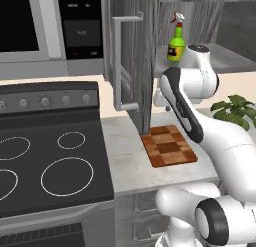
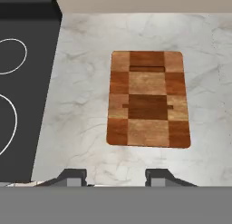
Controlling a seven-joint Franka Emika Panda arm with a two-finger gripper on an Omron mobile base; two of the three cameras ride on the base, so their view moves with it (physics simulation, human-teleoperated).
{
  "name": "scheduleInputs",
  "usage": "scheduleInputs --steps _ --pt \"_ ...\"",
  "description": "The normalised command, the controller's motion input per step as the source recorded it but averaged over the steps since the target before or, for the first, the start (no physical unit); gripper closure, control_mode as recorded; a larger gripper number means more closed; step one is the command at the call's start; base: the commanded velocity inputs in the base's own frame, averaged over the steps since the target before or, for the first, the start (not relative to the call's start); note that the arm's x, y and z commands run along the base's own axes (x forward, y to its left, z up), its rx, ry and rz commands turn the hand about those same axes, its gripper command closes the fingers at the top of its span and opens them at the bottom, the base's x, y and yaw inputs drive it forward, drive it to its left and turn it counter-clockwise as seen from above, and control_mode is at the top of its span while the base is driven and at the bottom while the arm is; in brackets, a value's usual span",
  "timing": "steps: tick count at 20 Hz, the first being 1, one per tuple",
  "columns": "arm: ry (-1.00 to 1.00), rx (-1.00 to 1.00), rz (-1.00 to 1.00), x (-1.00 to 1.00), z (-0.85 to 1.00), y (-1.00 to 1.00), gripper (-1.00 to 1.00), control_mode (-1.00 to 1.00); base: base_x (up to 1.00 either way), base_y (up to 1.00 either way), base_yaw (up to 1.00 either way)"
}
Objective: Grab the spray bottle from the cabinet, then place it next to the cutting board for sanitizing. Then grab the dish brush from the countertop next to the sink and place it next to the cutting board.
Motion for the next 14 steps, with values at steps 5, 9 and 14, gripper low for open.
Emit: scheduleInputs --steps 5,9,14 --pt "0.0 0.0 0.0 -0.38 0.0 0.0 -1.0 -1.0 0.0 0.0 0.0" --pt "0.01 0.0 0.0 -0.64 -0.03 -0.05 -1.0 -1.0 0.0 0.0 0.0" --pt "-0.36 0.03 0.1 -0.51 0.12 -0.18 -1.0 -1.0 0.0 0.0 0.0"
